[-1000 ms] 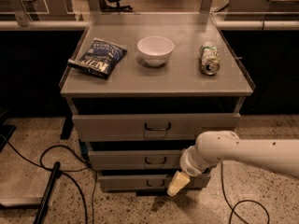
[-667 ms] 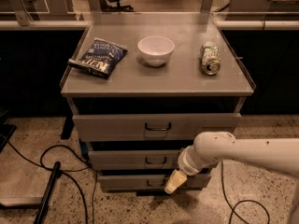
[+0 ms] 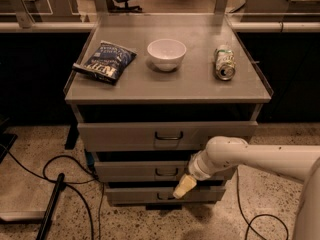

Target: Open middle drawer

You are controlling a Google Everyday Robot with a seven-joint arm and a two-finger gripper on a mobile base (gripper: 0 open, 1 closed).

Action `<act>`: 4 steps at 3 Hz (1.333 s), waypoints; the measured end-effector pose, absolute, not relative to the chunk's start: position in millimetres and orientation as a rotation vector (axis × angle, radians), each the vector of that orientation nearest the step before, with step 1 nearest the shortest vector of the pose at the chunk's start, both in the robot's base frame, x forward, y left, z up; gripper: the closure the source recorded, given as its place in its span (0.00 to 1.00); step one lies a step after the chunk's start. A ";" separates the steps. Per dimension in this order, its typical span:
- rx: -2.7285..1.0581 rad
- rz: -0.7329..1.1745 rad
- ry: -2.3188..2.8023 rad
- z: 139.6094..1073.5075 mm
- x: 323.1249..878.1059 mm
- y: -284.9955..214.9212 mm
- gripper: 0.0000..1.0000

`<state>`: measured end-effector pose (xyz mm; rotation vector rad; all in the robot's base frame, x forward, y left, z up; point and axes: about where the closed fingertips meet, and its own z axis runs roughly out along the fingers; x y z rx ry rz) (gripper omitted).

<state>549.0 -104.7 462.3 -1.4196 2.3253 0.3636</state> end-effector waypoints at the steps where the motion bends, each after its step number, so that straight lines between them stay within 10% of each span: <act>1: -1.417 0.361 2.307 460.4 564.5 -101.1 0.00; 4: -1.494 0.433 2.347 420.7 543.3 -82.0 0.00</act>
Offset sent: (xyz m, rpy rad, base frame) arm 0.0180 0.0230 -0.0316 0.0200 0.0199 0.0240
